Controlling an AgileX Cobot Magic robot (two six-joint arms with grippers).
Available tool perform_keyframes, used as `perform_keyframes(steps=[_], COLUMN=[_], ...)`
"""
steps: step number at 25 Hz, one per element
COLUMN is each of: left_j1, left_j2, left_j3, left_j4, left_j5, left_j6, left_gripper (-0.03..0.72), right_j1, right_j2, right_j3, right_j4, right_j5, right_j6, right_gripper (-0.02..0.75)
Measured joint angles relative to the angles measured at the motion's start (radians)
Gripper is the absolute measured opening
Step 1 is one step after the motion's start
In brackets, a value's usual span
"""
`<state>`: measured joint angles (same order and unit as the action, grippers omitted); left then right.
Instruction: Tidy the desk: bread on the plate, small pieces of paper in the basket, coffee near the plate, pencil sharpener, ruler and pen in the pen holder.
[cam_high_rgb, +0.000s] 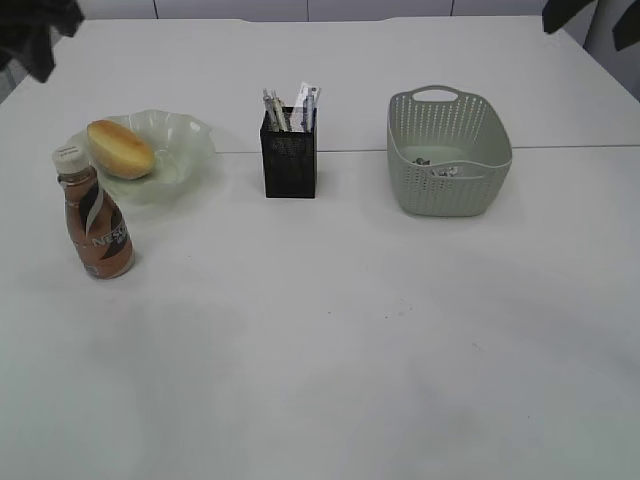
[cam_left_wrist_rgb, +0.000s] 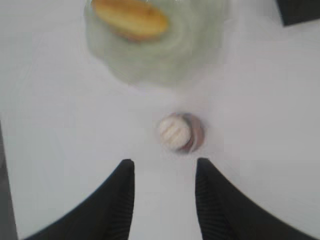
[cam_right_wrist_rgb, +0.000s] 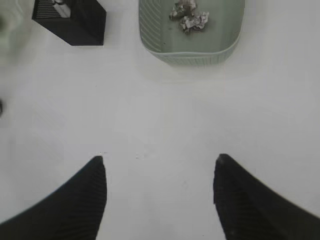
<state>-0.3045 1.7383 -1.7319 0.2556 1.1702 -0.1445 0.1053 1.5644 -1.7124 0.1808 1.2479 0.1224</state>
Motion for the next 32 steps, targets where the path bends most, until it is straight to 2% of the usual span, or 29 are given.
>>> perform_keyframes(steps=[3, 8, 11, 15, 20, 25, 32], left_j1=[0.007, 0.007, 0.007, 0.007, 0.007, 0.007, 0.007], left_j2=[-0.037, -0.124, -0.179, -0.272, -0.435, -0.681, -1.082], left_j3=[0.0, 0.0, 0.0, 0.0, 0.037, 0.244, 0.693], left_j4=[-0.021, -0.249, -0.333, -0.346, -0.34, -0.331, -0.349], left_j5=[0.063, 0.076, 0.079, 0.084, 0.086, 0.071, -0.021], left_j6=[0.004, 0.078, 0.104, 0.117, 0.119, 0.132, 0.233], left_gripper=[0.302, 0.297, 0.296, 0.278, 0.272, 0.272, 0.272], right_j1=[0.0, 0.0, 0.0, 0.0, 0.0, 0.0, 0.0], right_j2=[-0.035, -0.093, -0.15, -0.26, -0.444, -0.671, -0.989], right_j3=[0.0, 0.002, 0.021, 0.087, 0.258, 0.426, 0.616], right_j4=[0.041, 0.096, 0.083, -0.004, -0.07, -0.091, -0.097], right_j5=[0.002, 0.002, 0.004, 0.009, 0.009, 0.009, 0.0], right_j6=[0.0, -0.082, -0.122, -0.128, -0.131, -0.155, -0.195], right_gripper=[0.505, 0.501, 0.501, 0.5, 0.499, 0.499, 0.499])
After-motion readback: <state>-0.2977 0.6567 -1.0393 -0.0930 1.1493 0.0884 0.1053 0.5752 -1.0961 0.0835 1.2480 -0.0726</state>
